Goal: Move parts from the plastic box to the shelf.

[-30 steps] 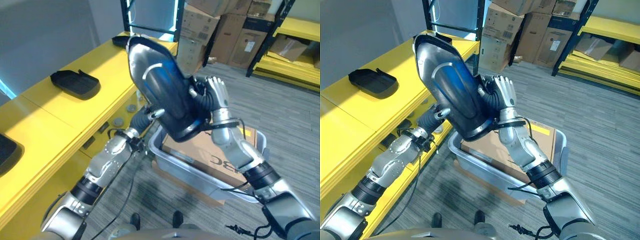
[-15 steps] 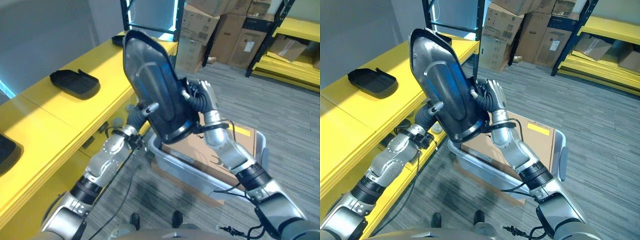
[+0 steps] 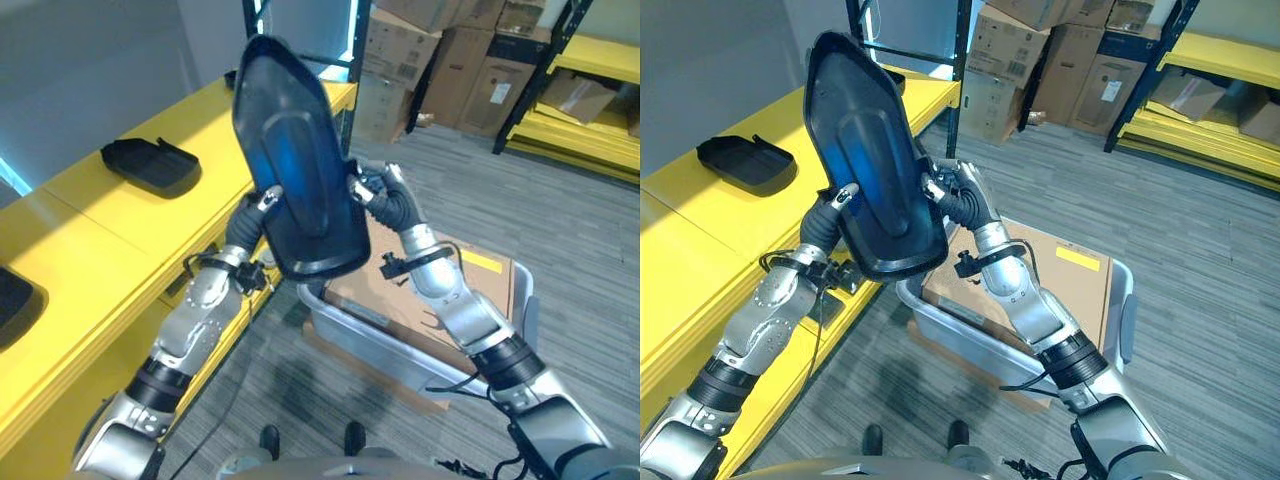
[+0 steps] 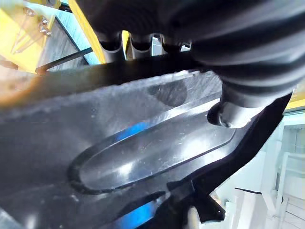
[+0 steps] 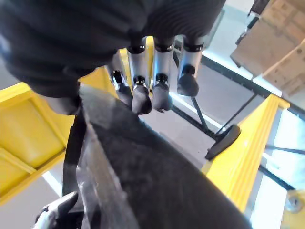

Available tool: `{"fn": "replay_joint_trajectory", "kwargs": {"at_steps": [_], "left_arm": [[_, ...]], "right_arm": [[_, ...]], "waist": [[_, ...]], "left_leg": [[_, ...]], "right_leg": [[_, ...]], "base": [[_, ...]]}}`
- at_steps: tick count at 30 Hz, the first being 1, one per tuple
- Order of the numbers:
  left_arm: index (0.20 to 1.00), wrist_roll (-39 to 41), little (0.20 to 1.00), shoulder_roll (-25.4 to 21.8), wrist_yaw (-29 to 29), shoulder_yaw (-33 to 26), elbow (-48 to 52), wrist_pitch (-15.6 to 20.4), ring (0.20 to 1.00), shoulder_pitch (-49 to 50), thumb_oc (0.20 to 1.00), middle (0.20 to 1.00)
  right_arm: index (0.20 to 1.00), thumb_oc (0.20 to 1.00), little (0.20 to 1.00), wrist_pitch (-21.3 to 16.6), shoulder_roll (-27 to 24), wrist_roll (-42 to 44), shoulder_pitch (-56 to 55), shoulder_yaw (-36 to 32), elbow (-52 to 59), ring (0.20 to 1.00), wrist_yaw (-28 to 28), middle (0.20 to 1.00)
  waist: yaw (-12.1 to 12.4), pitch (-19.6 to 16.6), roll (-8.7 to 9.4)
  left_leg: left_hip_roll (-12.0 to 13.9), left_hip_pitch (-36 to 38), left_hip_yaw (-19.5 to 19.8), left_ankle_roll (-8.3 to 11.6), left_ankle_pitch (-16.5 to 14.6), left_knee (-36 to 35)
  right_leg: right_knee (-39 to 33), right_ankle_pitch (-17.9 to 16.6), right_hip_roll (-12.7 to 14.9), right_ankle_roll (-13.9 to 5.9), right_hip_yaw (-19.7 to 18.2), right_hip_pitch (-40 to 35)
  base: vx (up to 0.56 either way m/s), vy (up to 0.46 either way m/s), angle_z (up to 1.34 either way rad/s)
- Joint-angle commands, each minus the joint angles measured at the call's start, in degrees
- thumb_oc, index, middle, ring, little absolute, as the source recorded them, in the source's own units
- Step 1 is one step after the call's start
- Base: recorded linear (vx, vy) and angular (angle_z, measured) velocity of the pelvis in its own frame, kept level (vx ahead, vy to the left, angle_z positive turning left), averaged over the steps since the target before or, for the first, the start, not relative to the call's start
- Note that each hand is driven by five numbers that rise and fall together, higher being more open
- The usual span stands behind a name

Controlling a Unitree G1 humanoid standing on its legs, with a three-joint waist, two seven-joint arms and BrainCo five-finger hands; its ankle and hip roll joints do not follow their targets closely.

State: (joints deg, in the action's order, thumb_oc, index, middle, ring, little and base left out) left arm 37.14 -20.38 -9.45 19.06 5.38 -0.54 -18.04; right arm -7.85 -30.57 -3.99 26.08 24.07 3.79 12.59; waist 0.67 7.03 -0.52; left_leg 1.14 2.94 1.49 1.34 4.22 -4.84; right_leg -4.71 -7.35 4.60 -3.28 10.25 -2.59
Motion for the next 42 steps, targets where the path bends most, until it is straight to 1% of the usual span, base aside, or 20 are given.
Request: {"fn": "replay_joint_trajectory", "kwargs": {"at_steps": [1,5,6,7,9,11,13,18,20,24,27,29,30,31,32,33,34,38,41,42], "left_arm": [[0.2,-3.85,0.2,2.48,1.0,3.64,0.78,8.23,0.2,-5.93,0.2,0.2],[0.2,-9.45,0.2,1.31,-2.06,2.97,0.62,10.02,0.2,-4.95,0.2,0.2],[0.2,-10.66,0.2,1.26,-2.68,2.68,0.5,10.45,0.2,-4.64,0.2,0.2],[0.2,-13.53,0.2,1.1,-3.98,2.34,0.42,11.17,0.2,-4.33,0.2,0.2],[0.2,-17.78,0.2,0.61,-5.79,1.92,0.16,12.54,0.2,-3.83,0.2,0.2],[0.2,-28.53,0.2,-0.74,-10.5,0.17,-0.13,13.84,0.2,-2.86,0.2,0.2],[0.2,-33.98,0.2,-2.67,-13.64,-1.98,-0.57,15.77,0.2,-1.95,0.2,0.2],[0.2,-39.12,0.2,-5.01,-17.4,-6.65,-0.51,19.45,0.2,1.13,0.2,0.2],[0.2,-39.73,0.2,-6.02,-18.62,-9.28,-0.29,20.72,0.2,2.91,0.2,0.2],[0.2,-38.17,0.2,-7.52,-18.7,-12.73,0.5,21.49,0.2,5.74,0.2,0.2],[0.2,-34.62,0.2,-8.42,-17.86,-14.81,0.34,23.86,0.2,7.45,0.2,0.2],[0.2,-32.13,0.2,-8.24,-16.08,-15.79,0.41,26.21,0.2,7.78,0.2,0.2],[0.2,-31.65,0.2,-8.13,-15.73,-15.96,0.5,26.73,0.2,7.81,0.2,0.2],[0.2,-30.33,0.2,-7.43,-12.62,-16.6,1.35,28.69,0.2,7.88,0.2,0.2],[0.2,-29.77,0.2,-6.77,-10.77,-16.49,2.03,28.91,0.2,7.7,0.2,0.2],[0.2,-26.62,0.2,-6.07,-7.14,-15.71,2.18,29.41,0.2,6.88,0.2,0.2],[0.2,-24.01,0.2,-5.1,-3.21,-14.38,1.95,29.6,0.2,5.4,0.2,0.2],[0.2,-23.5,0.2,-4.53,-1.65,-13.06,2.43,27.77,0.2,3.76,0.2,0.2],[0.2,-22.29,0.2,-4.27,-1.19,-13.16,3.33,25.92,0.2,3.55,0.2,0.2],[0.2,-21.69,0.2,-4.22,-1.63,-13.59,4.13,24.37,0.2,4.15,0.2,0.2]], "right_arm": [[0.2,0.2,0.2,-13.43,4.86,10.82,2.53,6.82,10.71,0.2,-12.38,0.2],[0.2,0.2,0.2,-12.4,5.49,14.86,-0.53,7.35,11.38,0.2,-14.81,0.2],[0.485,0.485,0.485,-12.09,5.75,15.42,-1.06,7.54,11.27,0.485,-14.43,0.485],[1.0,1.0,1.0,-11.77,6.09,16.9,-1.49,7.76,10.98,1.0,-13.36,1.0],[1.0,1.0,1.0,-11.17,6.71,19.5,-2.63,7.33,10.76,1.0,-13.1,1.0],[1.0,1.0,1.0,-10.81,7.78,23.28,-5.96,5.26,10.14,1.0,-9.98,1.0],[1.0,1.0,1.0,-11.21,8.05,24.18,-9.44,2.56,9.86,1.0,-7.11,1.0],[1.0,1.0,1.0,-12.71,8.6,20.16,-17.84,-4.22,8.18,1.0,1.55,1.0],[1.0,1.0,1.0,-11.04,8.6,16.3,-21.68,-8.51,3.48,1.0,5.21,1.0],[1.0,1.0,1.0,-10.16,8.48,15.5,-26.21,-13.38,-5.02,1.0,5.68,1.0],[1.0,1.0,1.0,-8.72,8.82,16.8,-28.54,-16.1,-15.58,1.0,2.94,1.0],[1.0,1.0,1.0,-4.14,9.52,18.87,-29.05,-16.5,-23.23,1.0,-0.83,1.0],[1.0,1.0,1.0,-3.55,9.61,19.29,-29.14,-16.51,-25.01,1.0,-1.63,1.0],[1.0,1.0,1.0,-1.19,10.11,20.01,-29.86,-16.42,-34.34,1.0,-6.17,1.0],[1.0,1.0,1.0,2.23,10.67,21.64,-30.32,-16.2,-39.35,1.0,-10.92,1.0],[1.0,1.0,1.0,2.39,11.69,22.4,-31.12,-15.86,-47.09,1.0,-14.27,1.0],[1.0,1.0,1.0,5.31,12.78,22.82,-31.75,-15.55,-56.54,1.0,-18.68,1.0],[1.0,1.0,1.0,11.18,14.15,23.23,-30.76,-14.54,-68.03,1.0,-23.07,1.0],[1.0,1.0,1.0,13.66,14.84,22.91,-29.55,-14.03,-74.07,1.0,-24.44,1.0],[1.0,1.0,1.0,18.44,15.12,22.05,-28.92,-14.04,-76.3,1.0,-24.59,1.0]], "waist": [[0.74,-2.55,1.99],[0.73,-2.87,2.23],[0.71,-2.89,2.22],[0.67,-2.91,2.2],[0.57,-2.9,2.19],[0.23,-3.06,2.12],[-0.28,-3.15,2.07],[-1.64,-3.15,1.72],[-2.69,-3.0,1.44],[-3.76,-2.89,1.37],[-3.98,-2.39,1.65],[-3.67,-2.1,1.92],[-3.57,-2.08,1.97],[-2.95,-1.99,2.18],[-2.75,-1.98,2.26],[-2.89,-1.92,2.31],[-3.3,-1.71,2.33],[-2.43,-1.23,2.53],[-1.4,-0.73,2.3],[-0.52,-0.25,1.97]], "left_leg": [[3.0,0.71,-1.57,1.03,-0.75,-0.16],[2.51,0.57,-1.47,0.8,-0.9,-0.16],[2.42,0.54,-1.52,0.73,-0.91,-0.16],[2.33,0.5,-1.59,0.67,-0.91,-0.16],[2.21,0.53,-1.59,0.62,-0.91,-0.16],[1.96,0.41,-1.61,0.59,-0.94,-0.16],[1.8,0.42,-1.92,0.52,-1.02,-0.16],[1.19,0.31,-2.64,0.05,-1.29,-0.16],[0.65,0.41,-3.16,-0.39,-1.67,-0.16],[-0.22,0.48,-3.75,-1.04,-2.05,-0.16],[-0.97,0.63,-3.76,-1.61,-2.49,-0.16],[-1.41,0.68,-3.72,-1.86,-2.76,-0.16],[-1.47,0.67,-3.67,-1.89,-2.8,-0.16],[-1.64,0.41,-2.88,-1.96,-2.87,-0.16],[-1.81,0.05,-1.58,-2.03,-2.85,-0.16],[-2.23,-0.26,1.27,-2.34,-2.77,-0.16],[-2.91,-0.28,5.34,-2.74,-2.55,-0.16],[-2.86,-0.4,8.32,-2.22,-1.62,-0.16],[-2.12,-0.52,9.8,-1.6,-0.87,-0.16],[-1.34,-0.85,10.41,-0.64,0.03,-0.16]], "right_leg": [[-0.29,2.49,3.87,-2.57,-1.0,-2.71],[-0.29,2.32,4.07,-2.75,-1.2,-2.7],[-0.29,2.28,4.13,-2.78,-1.32,-2.66],[-0.29,2.2,4.2,-2.82,-1.46,-2.58],[-0.29,2.02,4.27,-2.86,-1.65,-2.5],[-0.29,1.73,4.46,-3.12,-2.09,-2.21],[-0.29,1.51,4.68,-3.44,-2.65,-1.95],[-0.29,0.89,5.14,-4.11,-4.16,-1.06],[-0.29,0.6,5.53,-4.5,-4.84,-0.69],[-0.06,0.2,6.12,-5.02,-5.46,-0.3],[0.52,-0.14,6.81,-5.44,-5.58,0.33],[0.75,-0.48,7.34,-5.77,-5.33,0.64],[0.78,-0.5,7.41,-5.81,-5.29,0.64],[1.05,-0.45,7.38,-5.86,-5.4,0.49],[1.47,0.02,6.67,-5.48,-6.23,0.41],[2.33,0.96,4.68,-4.44,-9.08,0.46],[3.53,2.07,1.9,-3.0,-12.6,0.43],[4.15,2.9,0.3,-1.76,-11.55,-0.16],[4.22,3.78,-0.68,-0.7,-10.43,-0.73],[3.84,4.08,-1.27,-0.09,-9.28,-1.26]], "base": [[0.0,0.0,0.0],[0.0,0.008,0.0],[0.0,0.052,0.0],[-0.01,0.054,-0.01],[-0.01,0.055,-0.02],[-0.01,0.078,-0.02],[-0.01,0.089,-0.02],[-0.03,0.098,-0.1],[-0.03,0.125,-0.2],[-0.02,0.093,-0.23],[-0.02,0.042,-0.11],[0.0,0.0,-0.14],[0.02,-0.054,-0.04],[0.03,-0.095,0.01],[0.05,-0.189,0.07],[0.08,-0.283,0.39],[0.07,-0.31,0.79],[0.03,-0.23,1.48],[0.02,-0.216,0.28],[0.03,-0.232,0.51]]}}
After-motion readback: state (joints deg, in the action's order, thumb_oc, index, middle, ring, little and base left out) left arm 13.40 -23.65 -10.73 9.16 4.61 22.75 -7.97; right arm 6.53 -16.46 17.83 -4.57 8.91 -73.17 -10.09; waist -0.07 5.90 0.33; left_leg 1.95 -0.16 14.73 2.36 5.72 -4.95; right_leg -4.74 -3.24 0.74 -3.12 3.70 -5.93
